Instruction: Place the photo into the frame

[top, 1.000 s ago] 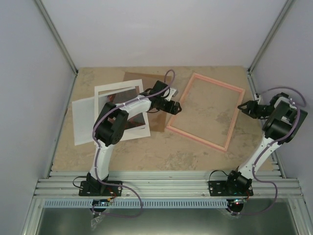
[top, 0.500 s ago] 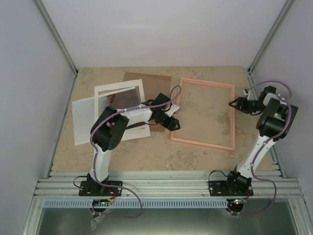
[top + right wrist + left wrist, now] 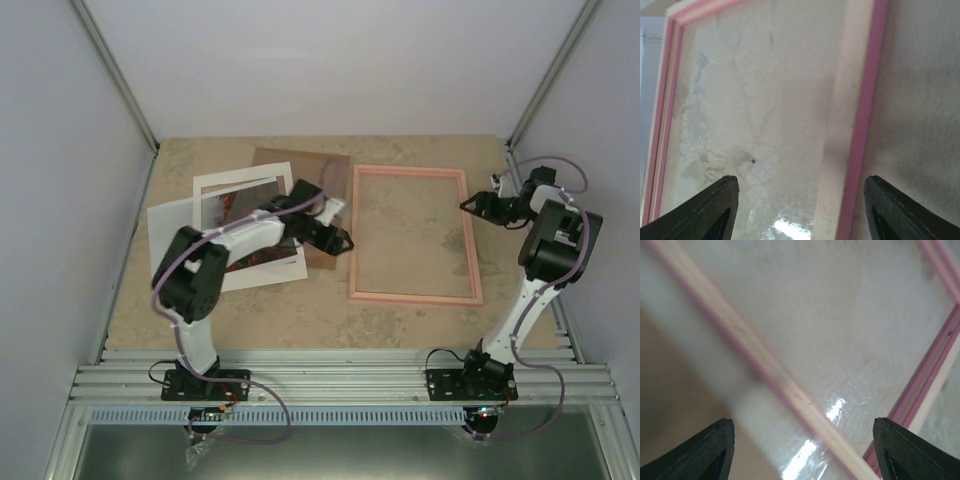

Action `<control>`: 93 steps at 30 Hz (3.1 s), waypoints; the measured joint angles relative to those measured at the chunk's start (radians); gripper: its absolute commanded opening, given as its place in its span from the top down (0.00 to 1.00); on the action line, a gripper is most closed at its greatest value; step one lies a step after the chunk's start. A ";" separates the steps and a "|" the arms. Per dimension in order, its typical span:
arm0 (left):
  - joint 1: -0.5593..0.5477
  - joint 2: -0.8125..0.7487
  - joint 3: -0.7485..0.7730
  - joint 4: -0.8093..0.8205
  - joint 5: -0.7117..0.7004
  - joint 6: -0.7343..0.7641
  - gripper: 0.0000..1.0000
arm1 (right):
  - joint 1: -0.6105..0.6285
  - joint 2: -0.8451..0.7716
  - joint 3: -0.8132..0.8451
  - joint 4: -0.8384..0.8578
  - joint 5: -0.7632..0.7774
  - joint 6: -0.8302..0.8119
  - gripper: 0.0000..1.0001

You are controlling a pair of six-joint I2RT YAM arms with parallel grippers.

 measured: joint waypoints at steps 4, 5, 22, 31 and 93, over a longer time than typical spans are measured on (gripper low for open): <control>0.148 -0.157 -0.034 0.006 0.023 -0.010 0.14 | 0.019 -0.087 0.000 -0.003 -0.005 -0.002 0.28; 0.189 -0.192 -0.041 0.007 0.025 -0.010 0.13 | 0.037 -0.127 -0.003 0.002 -0.009 -0.003 0.28; 0.914 -0.296 -0.165 -0.264 0.080 0.100 0.16 | 0.763 -0.319 -0.165 0.144 -0.006 -0.092 0.45; 1.016 -0.144 -0.143 -0.398 0.093 0.239 0.18 | 1.026 -0.204 -0.143 0.211 0.161 -0.115 0.66; 0.863 -0.072 -0.176 -0.285 0.438 0.104 0.53 | 1.077 -0.015 -0.070 0.363 0.336 -0.195 0.49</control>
